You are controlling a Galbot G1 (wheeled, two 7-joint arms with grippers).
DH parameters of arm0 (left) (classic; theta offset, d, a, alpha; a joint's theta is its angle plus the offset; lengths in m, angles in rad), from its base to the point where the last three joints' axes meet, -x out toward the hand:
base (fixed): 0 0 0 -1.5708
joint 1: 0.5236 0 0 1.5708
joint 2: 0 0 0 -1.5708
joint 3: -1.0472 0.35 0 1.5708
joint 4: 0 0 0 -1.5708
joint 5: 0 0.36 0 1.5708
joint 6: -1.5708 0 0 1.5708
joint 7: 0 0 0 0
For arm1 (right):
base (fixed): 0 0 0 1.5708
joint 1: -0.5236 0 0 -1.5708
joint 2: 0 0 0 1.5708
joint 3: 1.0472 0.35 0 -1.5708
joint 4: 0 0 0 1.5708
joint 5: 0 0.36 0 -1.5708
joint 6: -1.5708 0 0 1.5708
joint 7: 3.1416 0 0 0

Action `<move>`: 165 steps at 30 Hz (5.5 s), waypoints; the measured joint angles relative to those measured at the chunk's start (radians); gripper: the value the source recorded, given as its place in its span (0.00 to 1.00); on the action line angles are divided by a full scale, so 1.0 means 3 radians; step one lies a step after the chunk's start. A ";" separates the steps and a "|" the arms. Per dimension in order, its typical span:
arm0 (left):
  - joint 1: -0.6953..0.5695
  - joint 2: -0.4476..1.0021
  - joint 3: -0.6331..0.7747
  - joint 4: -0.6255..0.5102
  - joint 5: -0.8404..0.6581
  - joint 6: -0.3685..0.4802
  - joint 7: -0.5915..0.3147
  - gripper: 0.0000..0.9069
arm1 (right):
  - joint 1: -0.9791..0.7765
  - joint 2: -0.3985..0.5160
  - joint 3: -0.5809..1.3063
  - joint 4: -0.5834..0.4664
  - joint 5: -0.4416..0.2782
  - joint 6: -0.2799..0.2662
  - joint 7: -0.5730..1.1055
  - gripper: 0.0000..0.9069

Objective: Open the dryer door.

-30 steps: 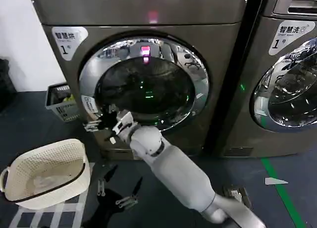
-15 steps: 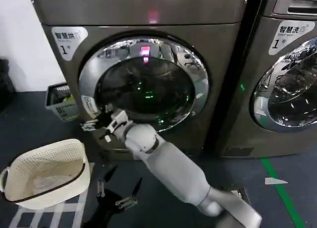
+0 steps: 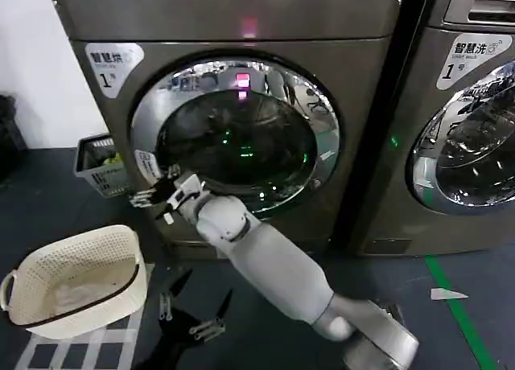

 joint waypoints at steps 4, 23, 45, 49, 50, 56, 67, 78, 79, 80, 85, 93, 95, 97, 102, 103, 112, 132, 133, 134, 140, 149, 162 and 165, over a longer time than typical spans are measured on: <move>0.0009 -0.0004 0.0008 0.0005 0.0009 -0.0005 0.0000 1.00 | 0.0013 0.0002 0.0000 -0.0031 0.0002 0.0017 0.0018 1.00; 0.0028 -0.0014 0.0023 -0.0013 0.0015 -0.0004 0.0000 1.00 | -0.0034 -0.0009 0.0047 0.0070 0.0209 0.0259 -0.0337 1.00; 0.0119 0.0007 -0.0199 -0.0052 -0.0027 0.0113 0.0123 1.00 | -0.0196 -0.0313 -0.0002 0.0618 0.0371 0.0165 -0.0815 1.00; 0.0128 0.0009 -0.0246 -0.0052 -0.0027 0.0126 0.0134 1.00 | -0.0212 -0.0382 0.0043 0.0710 0.0388 0.0168 -0.0905 1.00; 0.0129 0.0007 -0.0248 -0.0051 -0.0027 0.0135 0.0137 1.00 | -0.0215 -0.0396 0.0050 0.0726 0.0393 0.0170 -0.0930 1.00; 0.0141 0.0003 -0.0304 -0.0010 -0.0019 0.0149 0.0148 1.00 | -0.0228 -0.0479 0.0073 0.0813 0.0538 0.0181 -0.1170 1.00; 0.0102 0.0015 -0.0565 -0.0005 -0.0190 0.0213 0.0286 1.00 | -0.0285 -0.0571 0.0080 0.0910 0.0549 0.0239 -0.1435 1.00; 0.0020 0.0104 -0.1157 0.0088 -0.0485 0.0355 0.0643 1.00 | -0.0318 -0.0663 0.0126 0.0993 0.0619 0.0245 -0.1584 1.00; 0.0020 0.0112 -0.1210 0.0096 -0.0507 0.0353 0.0681 1.00 | -0.0319 -0.0670 0.0129 0.1001 0.0623 0.0245 -0.1591 1.00; 0.0015 0.0120 -0.1262 0.0112 -0.0521 0.0348 0.0734 1.00 | -0.0320 -0.0675 0.0133 0.1004 0.0623 0.0245 -0.1597 1.00; -0.0031 0.0150 -0.1556 0.0205 -0.0581 0.0322 0.0943 1.00 | -0.0322 -0.0707 0.0157 0.1024 0.0623 0.0255 -0.1708 1.00; -0.0134 0.0272 -0.1940 0.0323 -0.0730 0.0397 0.0972 1.00 | -0.0367 -0.0778 0.0203 0.1069 0.0622 0.0264 -0.1870 1.00; -0.0157 0.0295 -0.2010 0.0340 -0.0751 0.0441 0.0970 1.00 | -0.0377 -0.0797 0.0213 0.1085 0.0622 0.0267 -0.1917 1.00; -0.0175 0.0308 -0.2061 0.0361 -0.0754 0.0475 0.0967 1.00 | -0.0395 -0.0826 0.0224 0.1115 0.0625 0.0268 -0.1947 1.00; -0.0220 0.0355 -0.2196 0.0410 -0.0819 0.0557 0.0943 1.00 | -0.0447 -0.0891 0.0272 0.1175 0.0626 0.0271 -0.2074 1.00; -0.0233 0.0373 -0.2228 0.0419 -0.0845 0.0565 0.0932 1.00 | -0.0453 -0.0900 0.0282 0.1185 0.0626 0.0272 -0.2108 1.00; -0.0388 0.0475 -0.2325 0.0431 -0.1073 0.0661 0.0814 1.00 | -0.0523 -0.1011 0.0366 0.1256 0.0615 0.0304 -0.2408 1.00; -0.0615 0.0651 -0.2221 0.0411 -0.1164 0.0763 0.0694 1.00 | -0.0753 -0.1301 0.0602 0.1369 0.0611 0.0545 -0.3137 1.00; -0.0635 0.0667 -0.2214 0.0410 -0.1175 0.0772 0.0685 1.00 | -0.0758 -0.1314 0.0611 0.1365 0.0611 0.0554 -0.3145 1.00; -0.0653 0.0679 -0.2208 0.0410 -0.1188 0.0780 0.0675 1.00 | -0.0768 -0.1330 0.0619 0.1360 0.0611 0.0574 -0.3149 1.00; -0.0721 0.0738 -0.2161 0.0411 -0.1232 0.0807 0.0641 1.00 | -0.0829 -0.1392 0.0664 0.1317 0.0616 0.0623 -0.3277 1.00; -0.0839 0.0865 -0.2143 0.0446 -0.1322 0.0851 0.0588 1.00 | -0.0939 -0.1467 0.0730 0.1340 0.0617 0.0635 -0.3601 1.00; -0.0932 0.1019 -0.2058 0.0486 -0.1398 0.0871 0.0581 1.00 | -0.1032 -0.1596 0.0880 0.1342 0.0617 0.0553 -0.4121 1.00; -0.0946 0.1015 -0.2013 0.0453 -0.1398 0.0867 0.0583 1.00 | -0.1066 -0.1659 0.0930 0.1376 0.0613 0.0553 -0.4298 1.00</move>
